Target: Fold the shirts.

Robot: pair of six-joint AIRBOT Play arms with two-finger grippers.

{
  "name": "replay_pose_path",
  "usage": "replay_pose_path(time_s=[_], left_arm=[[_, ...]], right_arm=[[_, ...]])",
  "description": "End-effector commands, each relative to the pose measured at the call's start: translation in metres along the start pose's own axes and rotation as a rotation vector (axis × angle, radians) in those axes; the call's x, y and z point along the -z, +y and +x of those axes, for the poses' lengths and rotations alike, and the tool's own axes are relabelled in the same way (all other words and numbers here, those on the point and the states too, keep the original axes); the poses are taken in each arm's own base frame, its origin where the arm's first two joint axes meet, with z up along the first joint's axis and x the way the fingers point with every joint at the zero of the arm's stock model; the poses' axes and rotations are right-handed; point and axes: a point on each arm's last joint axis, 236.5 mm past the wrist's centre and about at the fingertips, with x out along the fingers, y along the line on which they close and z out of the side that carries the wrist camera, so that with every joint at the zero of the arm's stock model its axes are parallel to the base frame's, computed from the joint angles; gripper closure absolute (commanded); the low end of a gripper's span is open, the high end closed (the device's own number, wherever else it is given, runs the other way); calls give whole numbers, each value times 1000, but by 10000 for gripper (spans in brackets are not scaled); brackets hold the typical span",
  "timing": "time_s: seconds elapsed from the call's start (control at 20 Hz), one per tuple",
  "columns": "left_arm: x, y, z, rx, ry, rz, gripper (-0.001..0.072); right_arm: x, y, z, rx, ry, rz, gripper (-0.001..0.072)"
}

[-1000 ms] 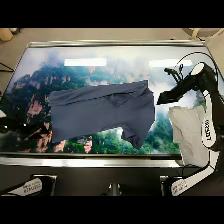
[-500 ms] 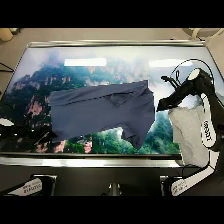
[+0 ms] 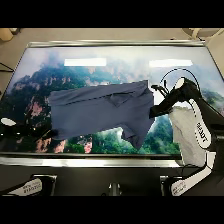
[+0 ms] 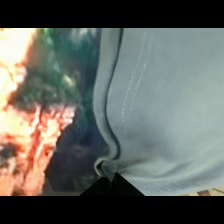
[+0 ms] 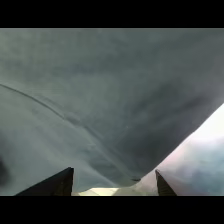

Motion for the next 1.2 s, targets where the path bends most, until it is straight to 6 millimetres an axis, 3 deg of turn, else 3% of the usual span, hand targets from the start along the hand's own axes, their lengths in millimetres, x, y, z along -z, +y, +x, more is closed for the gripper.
replay_pose_path(time_s=[0.0,0.15,0.25,0.3,0.4,0.45,0.55,0.6,0.7,0.75,0.8,0.85,0.9,0.95,1.0,1.05,1.15], left_arm=[[-1,-6,-4,16,-12,28,679],[-1,-7,-5,16,-16,31,679],[-2,-7,-5,16,-18,35,678],[-5,-8,-8,16,-26,44,679],[-23,-21,-29,19,-89,106,680],[-42,-35,-52,18,-168,153,681],[-80,-77,-125,14,-386,271,681],[-94,-108,-181,18,-534,332,681],[-94,-181,-315,42,-881,453,681],[-74,-221,-392,67,-1087,516,680],[-42,-255,-460,90,-1283,587,680],[-3,-283,-519,118,-1465,645,680],[42,-303,-566,158,-1624,686,680],[79,-315,-594,191,-1726,712,680],[103,-319,-605,201,-1778,735,681],[120,-321,-607,203,-1797,751,680],[133,-321,-600,192,-1775,770,680]], right_arm=[[0,-7,8,43,2,34,162],[0,-7,13,32,7,66,211],[-6,-6,15,23,-15,72,492],[-10,-4,14,17,-33,73,695],[-20,-1,-1,29,-77,14,697],[-27,1,-20,64,-115,-36,698],[-56,7,-95,213,-280,-155,698],[-69,16,-156,332,-398,-209,698],[-73,58,-310,624,-706,-310,698],[-56,92,-391,774,-878,-353,698],[-23,137,-472,929,-1073,-392,698],[16,181,-531,1042,-1244,-422,698],[60,225,-573,1120,-1406,-451,698],[99,259,-596,1169,-1511,-471,698],[126,279,-605,1195,-1560,-483,698],[146,291,-607,1214,-1577,-487,698],[166,296,-601,1224,-1556,-477,698]])
